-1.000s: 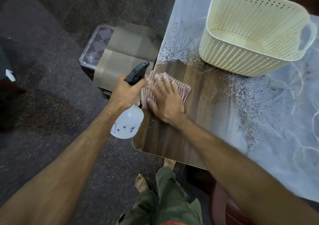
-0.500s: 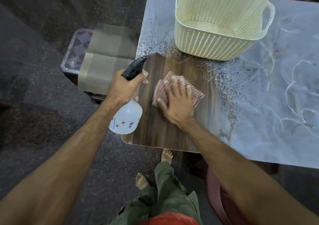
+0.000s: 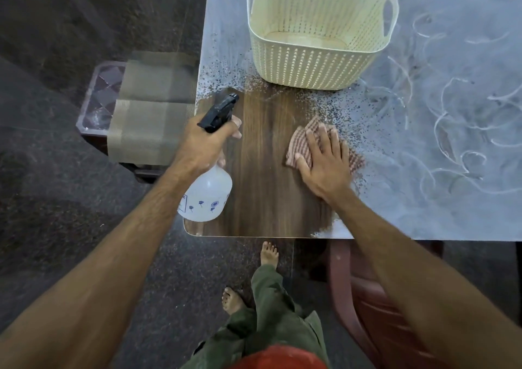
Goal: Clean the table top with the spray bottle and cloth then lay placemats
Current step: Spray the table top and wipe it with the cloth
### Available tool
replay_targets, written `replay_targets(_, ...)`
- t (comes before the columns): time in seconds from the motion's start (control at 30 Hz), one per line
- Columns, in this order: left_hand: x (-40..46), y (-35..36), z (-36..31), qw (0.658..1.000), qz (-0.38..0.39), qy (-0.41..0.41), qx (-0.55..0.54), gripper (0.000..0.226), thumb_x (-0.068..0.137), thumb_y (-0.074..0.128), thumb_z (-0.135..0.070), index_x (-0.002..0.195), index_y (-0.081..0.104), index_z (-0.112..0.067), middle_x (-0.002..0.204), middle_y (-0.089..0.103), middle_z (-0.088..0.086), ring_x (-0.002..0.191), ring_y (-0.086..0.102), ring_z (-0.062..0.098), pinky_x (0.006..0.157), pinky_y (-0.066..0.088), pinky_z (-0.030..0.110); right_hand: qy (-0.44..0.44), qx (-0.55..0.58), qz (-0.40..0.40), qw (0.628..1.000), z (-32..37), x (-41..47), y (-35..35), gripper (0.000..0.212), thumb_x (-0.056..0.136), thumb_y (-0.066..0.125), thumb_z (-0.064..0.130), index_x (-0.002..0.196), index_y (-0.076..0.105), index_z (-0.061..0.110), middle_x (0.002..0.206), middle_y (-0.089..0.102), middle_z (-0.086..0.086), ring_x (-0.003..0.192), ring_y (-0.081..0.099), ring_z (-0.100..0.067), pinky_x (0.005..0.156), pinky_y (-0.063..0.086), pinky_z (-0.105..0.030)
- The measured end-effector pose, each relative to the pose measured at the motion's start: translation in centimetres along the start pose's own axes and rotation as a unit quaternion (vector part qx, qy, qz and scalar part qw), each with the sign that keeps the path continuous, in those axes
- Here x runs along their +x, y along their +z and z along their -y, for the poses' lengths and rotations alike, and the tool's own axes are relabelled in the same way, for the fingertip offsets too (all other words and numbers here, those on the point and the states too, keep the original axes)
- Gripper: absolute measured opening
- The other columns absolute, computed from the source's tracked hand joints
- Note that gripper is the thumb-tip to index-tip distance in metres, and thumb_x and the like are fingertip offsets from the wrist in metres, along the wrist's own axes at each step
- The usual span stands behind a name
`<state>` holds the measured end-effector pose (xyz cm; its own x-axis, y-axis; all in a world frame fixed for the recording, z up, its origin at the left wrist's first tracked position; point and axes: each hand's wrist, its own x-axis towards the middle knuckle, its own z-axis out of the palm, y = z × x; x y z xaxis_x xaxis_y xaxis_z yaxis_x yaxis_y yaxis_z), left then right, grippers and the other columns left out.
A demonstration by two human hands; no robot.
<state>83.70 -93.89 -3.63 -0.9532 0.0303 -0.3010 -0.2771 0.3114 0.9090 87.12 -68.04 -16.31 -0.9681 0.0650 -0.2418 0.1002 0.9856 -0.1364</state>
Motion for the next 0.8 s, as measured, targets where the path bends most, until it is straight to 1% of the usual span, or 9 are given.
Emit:
replay_targets(0.07, 0.1, 0.7, -0.2, 1.0, 0.009, 0.003, -0.003, 0.022, 0.093, 0.063, -0.027, 0.103, 0.069, -0.008, 0.09, 0.074, 0.003, 0.033, 0.046, 0.018, 0.047, 0.043, 0.024, 0.009, 0.007, -0.007, 1.0, 1.4, 1.4, -0.2, 0.071, 0.1, 0.015, 0.062, 0.159, 0.009, 0.023, 0.167, -0.003, -0.009, 0.153, -0.006, -0.03, 0.122, -0.005, -0.052)
replay_targets(0.17, 0.4, 1.9, -0.6, 1.0, 0.029, 0.002, -0.011, 0.027, 0.087, 0.064, -0.031, 0.102, 0.068, -0.009, 0.09, 0.074, 0.005, 0.035, 0.047, 0.024, 0.048, 0.044, 0.029, -0.067, 0.008, -0.003, 0.998, 4.0, -0.5, 0.5, 0.07, 0.1, 0.014, 0.061, 0.159, 0.011, 0.023, 0.166, 0.003, -0.01, 0.153, 0.0, -0.032, 0.123, 0.0, -0.052)
replay_targets(0.23, 0.8, 2.6, -0.8, 0.999, 0.034, 0.004, -0.015, 0.031, 0.084, 0.064, -0.034, 0.101, 0.069, -0.009, 0.09, 0.074, 0.005, 0.046, 0.054, 0.035, 0.049, 0.044, 0.031, -0.121, 0.015, 0.003, 0.993, 4.1, -3.4, 0.9, 0.067, 0.1, 0.02, 0.06, 0.158, 0.018, 0.025, 0.166, 0.01, -0.006, 0.153, 0.005, -0.028, 0.123, 0.007, -0.051)
replay_targets(0.3, 1.4, 3.0, -0.9, 0.999, 0.035, 0.0, -0.014, 0.031, 0.083, 0.065, -0.035, 0.101, 0.069, -0.01, 0.089, 0.074, 0.004, 0.06, 0.057, 0.045, 0.049, 0.044, 0.03, -0.131, 0.013, 0.023, 0.991, 2.5, -5.3, 1.2, 0.068, 0.099, 0.021, 0.061, 0.158, 0.021, 0.027, 0.166, 0.012, -0.003, 0.153, 0.007, -0.025, 0.123, 0.009, -0.05)
replay_targets(0.47, 2.3, 4.0, -1.5, 0.999, 0.036, 0.002, -0.015, 0.027, 0.079, 0.065, -0.036, 0.094, 0.069, -0.013, 0.089, 0.074, 0.005, 0.047, 0.051, 0.035, 0.046, 0.043, 0.028, -0.013, -0.004, 0.006, 1.0, -4.4, -1.0, -0.5, 0.071, 0.098, 0.014, 0.062, 0.159, 0.009, 0.026, 0.166, 0.0, -0.007, 0.153, -0.001, -0.027, 0.122, -0.005, -0.048)
replay_targets(0.57, 2.8, 4.7, -1.4, 0.999, 0.034, 0.002, -0.017, 0.018, 0.083, 0.066, -0.032, 0.091, 0.07, -0.016, 0.089, 0.073, 0.003, 0.064, 0.056, 0.054, 0.043, 0.044, 0.027, 0.043, 0.02, -0.015, 0.999, -5.2, 4.2, -2.0, 0.073, 0.097, 0.013, 0.06, 0.159, 0.011, 0.022, 0.166, 0.005, -0.01, 0.153, -0.001, -0.03, 0.123, 0.001, -0.051)
replay_targets(0.6, 2.9, 4.9, -1.5, 0.999, 0.032, -0.002, -0.018, 0.018, 0.083, 0.066, -0.033, 0.091, 0.07, -0.017, 0.09, 0.073, 0.001, 0.068, 0.058, 0.055, 0.045, 0.045, 0.029, 0.046, 0.023, -0.018, 0.999, -4.6, 5.7, -2.2, 0.073, 0.098, 0.013, 0.06, 0.159, 0.011, 0.02, 0.166, 0.005, -0.011, 0.153, -0.001, -0.031, 0.123, 0.002, -0.053)
replay_targets(0.7, 3.1, 5.4, -1.6, 0.999, 0.035, -0.011, 0.003, 0.035, 0.081, 0.064, -0.042, 0.098, 0.069, -0.011, 0.09, 0.074, 0.0, 0.04, 0.053, 0.029, 0.055, 0.047, 0.034, 0.027, 0.019, -0.012, 0.999, -1.8, 7.6, -2.2, 0.073, 0.099, 0.013, 0.061, 0.159, 0.008, 0.019, 0.166, 0.002, -0.013, 0.152, -0.002, -0.034, 0.122, 0.003, -0.055)
replay_targets(0.8, 3.1, 6.2, -1.9, 0.999, 0.036, -0.01, 0.012, 0.031, 0.085, 0.065, -0.036, 0.101, 0.069, -0.009, 0.089, 0.074, 0.001, 0.034, 0.047, 0.02, 0.054, 0.047, 0.032, -0.061, 0.009, -0.002, 0.998, 0.9, 5.5, -1.3, 0.07, 0.101, 0.015, 0.06, 0.159, 0.01, 0.021, 0.166, 0.005, -0.011, 0.152, 0.002, -0.034, 0.122, 0.005, -0.055)
